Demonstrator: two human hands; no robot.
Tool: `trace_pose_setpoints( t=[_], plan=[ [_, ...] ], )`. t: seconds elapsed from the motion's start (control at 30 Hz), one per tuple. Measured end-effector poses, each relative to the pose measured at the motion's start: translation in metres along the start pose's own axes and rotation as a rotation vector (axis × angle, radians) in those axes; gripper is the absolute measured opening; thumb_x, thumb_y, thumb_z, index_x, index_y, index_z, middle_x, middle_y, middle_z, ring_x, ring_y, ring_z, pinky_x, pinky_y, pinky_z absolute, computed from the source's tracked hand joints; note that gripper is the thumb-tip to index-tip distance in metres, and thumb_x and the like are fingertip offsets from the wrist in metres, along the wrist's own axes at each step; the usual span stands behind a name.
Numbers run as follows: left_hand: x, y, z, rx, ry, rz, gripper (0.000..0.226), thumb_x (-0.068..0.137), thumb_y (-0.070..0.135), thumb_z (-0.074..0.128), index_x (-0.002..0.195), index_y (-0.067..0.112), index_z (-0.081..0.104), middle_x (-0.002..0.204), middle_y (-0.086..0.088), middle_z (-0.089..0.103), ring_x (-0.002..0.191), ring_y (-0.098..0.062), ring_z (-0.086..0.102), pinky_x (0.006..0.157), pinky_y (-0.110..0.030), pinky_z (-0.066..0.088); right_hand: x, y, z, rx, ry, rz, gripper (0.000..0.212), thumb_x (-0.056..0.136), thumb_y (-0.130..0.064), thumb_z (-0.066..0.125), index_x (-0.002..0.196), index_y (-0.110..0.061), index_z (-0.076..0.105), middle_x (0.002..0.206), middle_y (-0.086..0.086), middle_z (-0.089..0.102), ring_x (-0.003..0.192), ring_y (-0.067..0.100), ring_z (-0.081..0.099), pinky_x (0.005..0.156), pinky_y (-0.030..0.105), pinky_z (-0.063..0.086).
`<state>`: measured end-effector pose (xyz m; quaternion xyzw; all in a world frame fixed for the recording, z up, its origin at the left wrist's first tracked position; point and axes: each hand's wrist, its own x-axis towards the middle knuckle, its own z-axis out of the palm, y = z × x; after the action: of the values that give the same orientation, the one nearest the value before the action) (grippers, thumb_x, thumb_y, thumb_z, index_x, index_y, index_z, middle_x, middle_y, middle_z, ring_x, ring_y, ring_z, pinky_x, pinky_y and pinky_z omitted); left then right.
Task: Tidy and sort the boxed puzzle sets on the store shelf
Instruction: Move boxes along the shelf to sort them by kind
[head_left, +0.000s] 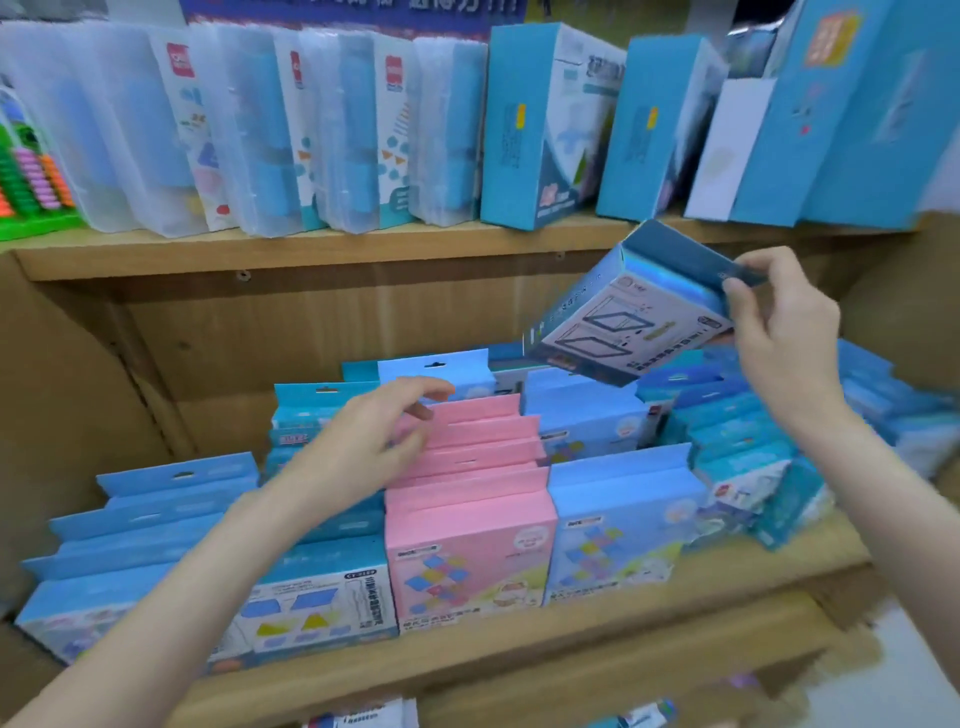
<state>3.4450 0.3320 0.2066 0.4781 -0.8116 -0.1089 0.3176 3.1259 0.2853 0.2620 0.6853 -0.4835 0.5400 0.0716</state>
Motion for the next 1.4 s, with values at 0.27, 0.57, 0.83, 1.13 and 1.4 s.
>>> trace_pose_setpoints(
  t=[0.27,0.57,0.83,1.13,1.4],
  plan=[
    [0.037,0.066,0.070,0.023,-0.023,0.047,0.034,0.087,0.035,0.054,0.119,0.024,0.053,0.115,0.013,0.058,0.103,0.002,0.053,0.088,-0.013,0.039,0.008,0.092,-0.071,0.210,-0.037,0.119,0.012,0.091,-0.022,0.049,0.099,-0.014,0.052,0.083,0.004,0.055,0.072,0.015,0.055,0.066,0.045,0.056],
    [0.058,0.112,0.138,0.198,0.172,0.091,0.039,0.084,0.038,0.043,0.111,0.015,0.059,0.104,0.002,0.064,0.095,-0.011,0.053,0.077,-0.024,0.035,0.009,0.159,-0.126,0.413,-0.568,0.184,0.006,0.094,-0.003,0.046,0.093,-0.007,0.051,0.080,0.024,0.058,0.043,0.018,0.061,0.041,0.031,0.053],
    [0.097,0.150,0.178,0.344,0.097,0.048,0.052,0.081,0.051,0.043,0.122,0.021,0.051,0.114,0.001,0.059,0.104,-0.023,0.053,0.091,-0.041,0.034,-0.017,0.218,-0.143,0.279,-0.902,0.156,0.007,0.091,-0.010,0.051,0.087,-0.011,0.056,0.084,0.012,0.062,0.064,0.017,0.063,0.052,0.024,0.052],
    [0.125,0.164,0.222,0.684,-0.189,-0.009,0.077,0.085,0.043,0.058,0.144,0.030,0.010,0.135,0.003,0.044,0.127,-0.017,0.039,0.099,-0.030,0.012,-0.042,0.244,-0.158,0.006,-0.981,0.047,0.018,0.091,-0.017,0.055,0.079,-0.031,0.053,0.076,-0.020,0.060,0.069,0.000,0.057,0.058,0.013,0.040],
    [0.135,0.174,0.236,0.531,-0.042,0.185,0.053,0.081,0.043,0.054,0.128,0.020,0.045,0.112,0.001,0.057,0.104,-0.023,0.053,0.097,-0.034,0.019,-0.033,0.270,-0.179,-0.172,-0.888,0.043,0.017,0.093,-0.020,0.048,0.086,-0.035,0.047,0.084,-0.016,0.062,0.075,-0.002,0.057,0.063,0.017,0.039]
  ],
)
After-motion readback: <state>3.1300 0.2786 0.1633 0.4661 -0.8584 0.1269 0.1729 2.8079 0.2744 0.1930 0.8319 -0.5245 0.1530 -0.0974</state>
